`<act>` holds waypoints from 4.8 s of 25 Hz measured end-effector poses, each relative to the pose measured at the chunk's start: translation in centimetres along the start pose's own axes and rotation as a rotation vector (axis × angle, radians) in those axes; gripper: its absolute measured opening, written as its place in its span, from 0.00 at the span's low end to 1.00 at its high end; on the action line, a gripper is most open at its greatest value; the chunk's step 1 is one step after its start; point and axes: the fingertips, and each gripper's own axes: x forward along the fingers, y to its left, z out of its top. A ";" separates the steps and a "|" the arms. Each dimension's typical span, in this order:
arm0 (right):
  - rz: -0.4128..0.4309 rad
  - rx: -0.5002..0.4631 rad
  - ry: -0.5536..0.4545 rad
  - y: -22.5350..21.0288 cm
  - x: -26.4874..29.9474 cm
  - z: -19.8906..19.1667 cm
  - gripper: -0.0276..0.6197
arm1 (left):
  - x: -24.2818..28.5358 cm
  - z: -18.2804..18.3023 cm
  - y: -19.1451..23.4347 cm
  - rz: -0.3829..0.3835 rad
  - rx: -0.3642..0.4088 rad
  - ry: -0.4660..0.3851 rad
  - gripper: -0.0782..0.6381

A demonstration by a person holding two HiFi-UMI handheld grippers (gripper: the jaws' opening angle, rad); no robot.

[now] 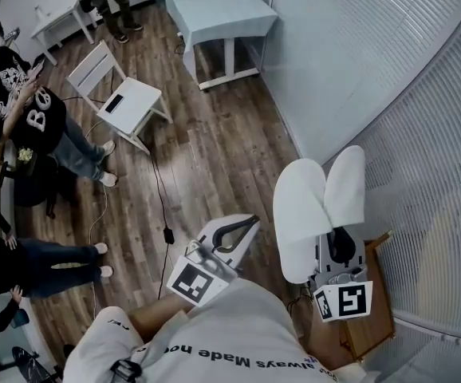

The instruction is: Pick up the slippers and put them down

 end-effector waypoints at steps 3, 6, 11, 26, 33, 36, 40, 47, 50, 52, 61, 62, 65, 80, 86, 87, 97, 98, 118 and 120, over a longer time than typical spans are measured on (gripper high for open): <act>0.052 -0.010 -0.004 2.1 3.2 0.9 0.15 | -1.3 0.4 3.0 0.048 -0.005 -0.004 0.13; 0.110 -0.021 -0.007 3.5 5.7 0.7 0.15 | -2.1 0.1 4.9 0.095 0.001 -0.008 0.13; 0.181 -0.028 -0.003 5.1 8.6 1.0 0.15 | -2.9 0.3 7.3 0.155 -0.001 -0.016 0.13; 0.220 -0.019 0.034 1.8 8.4 -1.0 0.15 | -0.1 -2.1 6.0 0.218 -0.038 0.046 0.13; 0.221 0.004 0.067 0.3 9.1 -3.9 0.14 | 1.3 -4.0 6.2 0.225 -0.030 0.067 0.13; 0.217 0.001 0.084 0.2 9.4 -5.3 0.14 | 1.1 -5.3 6.4 0.223 -0.033 0.091 0.13; 0.216 -0.009 0.103 -0.2 11.1 -7.3 0.14 | 1.9 -7.0 7.6 0.218 -0.035 0.093 0.13; 0.217 0.012 0.161 0.1 11.9 -11.7 0.14 | 2.4 -10.8 8.0 0.188 -0.047 0.141 0.13; 0.219 0.016 0.174 0.3 12.2 -13.9 0.14 | 2.6 -12.6 8.1 0.181 -0.037 0.141 0.13; 0.216 0.017 0.184 0.5 12.2 -15.2 0.14 | 2.7 -13.8 8.1 0.179 -0.045 0.145 0.13; 0.204 0.033 0.239 1.2 13.0 -22.4 0.14 | 2.9 -20.3 8.4 0.163 -0.072 0.188 0.13; 0.204 0.036 0.244 1.1 13.2 -23.4 0.14 | 3.1 -21.2 8.5 0.162 -0.073 0.191 0.13; 0.211 0.040 0.262 1.2 14.2 -25.9 0.14 | 3.4 -23.5 9.0 0.155 -0.078 0.200 0.13; 0.188 0.064 0.318 1.8 16.5 -38.9 0.14 | 4.1 -34.9 9.8 0.111 -0.090 0.231 0.13; 0.197 0.045 0.339 2.6 16.9 -45.6 0.14 | 4.3 -41.2 9.1 0.083 -0.090 0.246 0.13; 0.199 0.040 0.341 2.6 17.1 -46.8 0.14 | 4.4 -42.5 9.0 0.076 -0.079 0.252 0.13; 0.232 -0.017 0.357 2.5 19.7 -57.1 0.14 | 5.0 -52.8 10.8 0.043 -0.041 0.271 0.13; 0.235 -0.023 0.349 2.5 20.1 -58.0 0.14 | 5.1 -53.9 11.0 0.037 -0.038 0.270 0.13; 0.430 -0.133 0.344 4.1 27.0 -81.3 0.14 | 10.0 -76.6 16.0 -0.069 0.021 0.252 0.13; 0.453 -0.148 0.357 4.4 27.5 -84.1 0.14 | 10.5 -79.2 16.5 -0.091 0.024 0.260 0.13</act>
